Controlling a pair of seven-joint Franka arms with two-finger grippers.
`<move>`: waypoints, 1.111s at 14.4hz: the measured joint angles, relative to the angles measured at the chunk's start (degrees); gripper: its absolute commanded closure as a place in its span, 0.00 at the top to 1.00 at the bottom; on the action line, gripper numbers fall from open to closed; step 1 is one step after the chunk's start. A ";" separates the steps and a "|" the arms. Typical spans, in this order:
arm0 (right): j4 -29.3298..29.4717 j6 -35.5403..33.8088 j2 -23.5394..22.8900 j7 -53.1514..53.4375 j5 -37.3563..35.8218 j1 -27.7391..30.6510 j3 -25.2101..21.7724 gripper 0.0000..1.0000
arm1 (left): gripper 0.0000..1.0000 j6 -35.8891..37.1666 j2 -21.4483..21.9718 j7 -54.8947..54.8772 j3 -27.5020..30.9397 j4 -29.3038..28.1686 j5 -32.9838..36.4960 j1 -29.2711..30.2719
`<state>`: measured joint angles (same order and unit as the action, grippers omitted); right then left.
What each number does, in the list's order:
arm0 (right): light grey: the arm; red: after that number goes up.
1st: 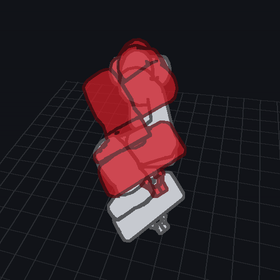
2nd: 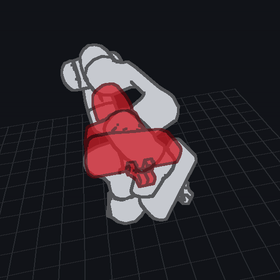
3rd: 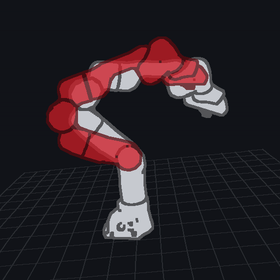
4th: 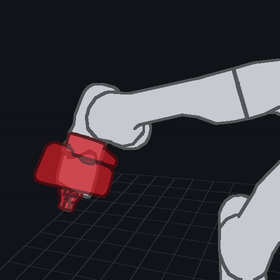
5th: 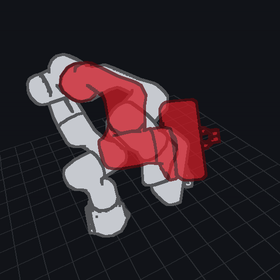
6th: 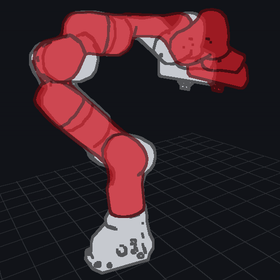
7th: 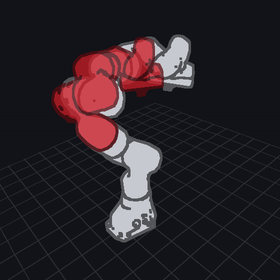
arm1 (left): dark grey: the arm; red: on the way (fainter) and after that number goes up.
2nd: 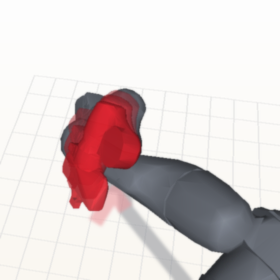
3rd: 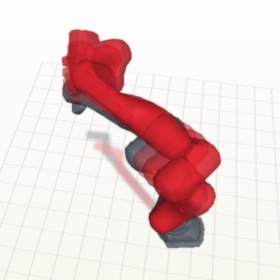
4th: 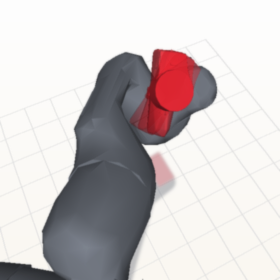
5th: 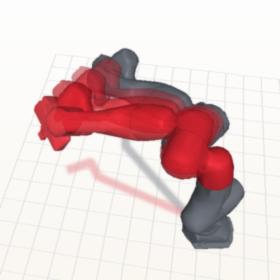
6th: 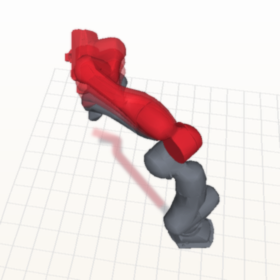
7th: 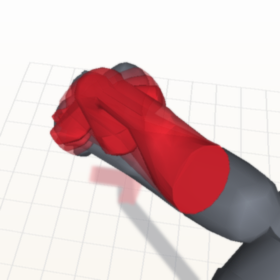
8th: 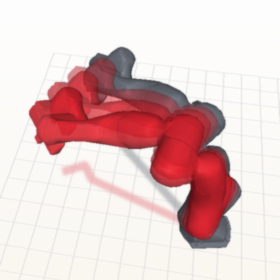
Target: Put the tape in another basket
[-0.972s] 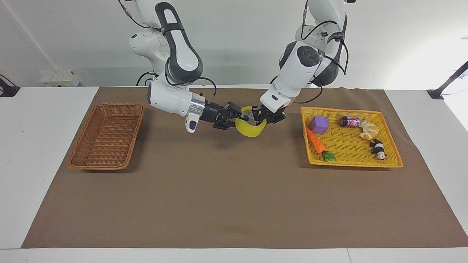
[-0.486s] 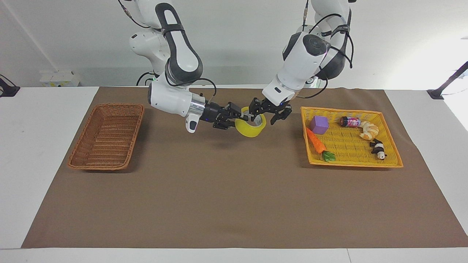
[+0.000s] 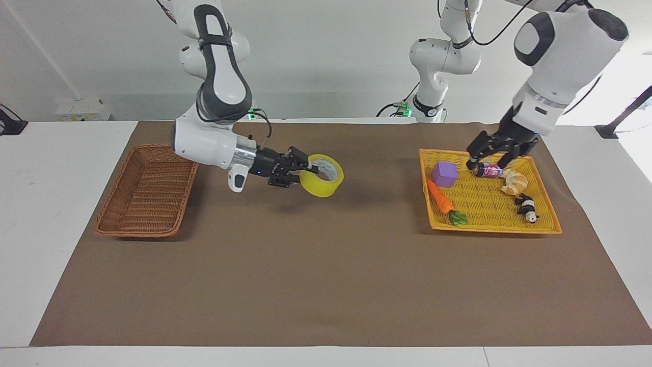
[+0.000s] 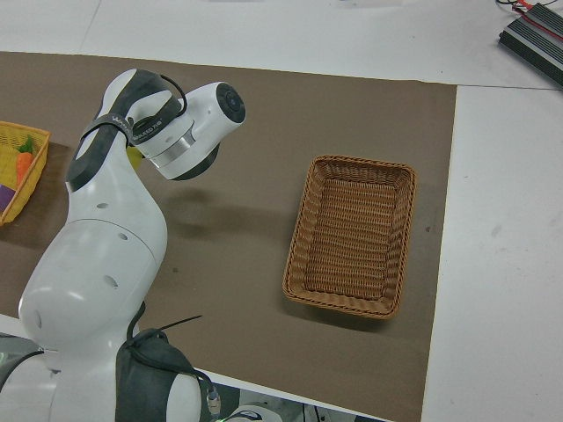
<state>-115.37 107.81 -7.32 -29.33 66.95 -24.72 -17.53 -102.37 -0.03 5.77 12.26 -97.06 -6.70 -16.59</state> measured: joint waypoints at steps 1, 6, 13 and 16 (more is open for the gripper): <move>0.11 -2.78 0.22 -1.73 -0.78 3.15 -0.16 0.00 | 1.00 0.12 -0.02 -2.36 0.00 -0.09 1.06 1.94; 1.47 -17.95 0.57 -10.27 -10.74 23.26 -0.55 0.00 | 1.00 0.19 -0.03 -6.52 -0.08 -0.59 1.85 8.32; 7.57 -27.04 -0.36 -16.24 -26.91 44.05 -0.73 0.00 | 1.00 -0.04 -0.03 -6.64 -0.15 -0.43 5.70 8.92; 8.09 -26.75 -3.90 -19.72 -28.79 45.35 -0.66 0.00 | 1.00 0.53 -0.02 -5.99 -0.28 1.48 8.51 9.25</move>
<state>-107.28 81.05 -11.22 -49.05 38.16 20.62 -18.20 -101.84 -0.05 -0.22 11.98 -95.58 1.80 -7.34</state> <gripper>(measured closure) 0.458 0.000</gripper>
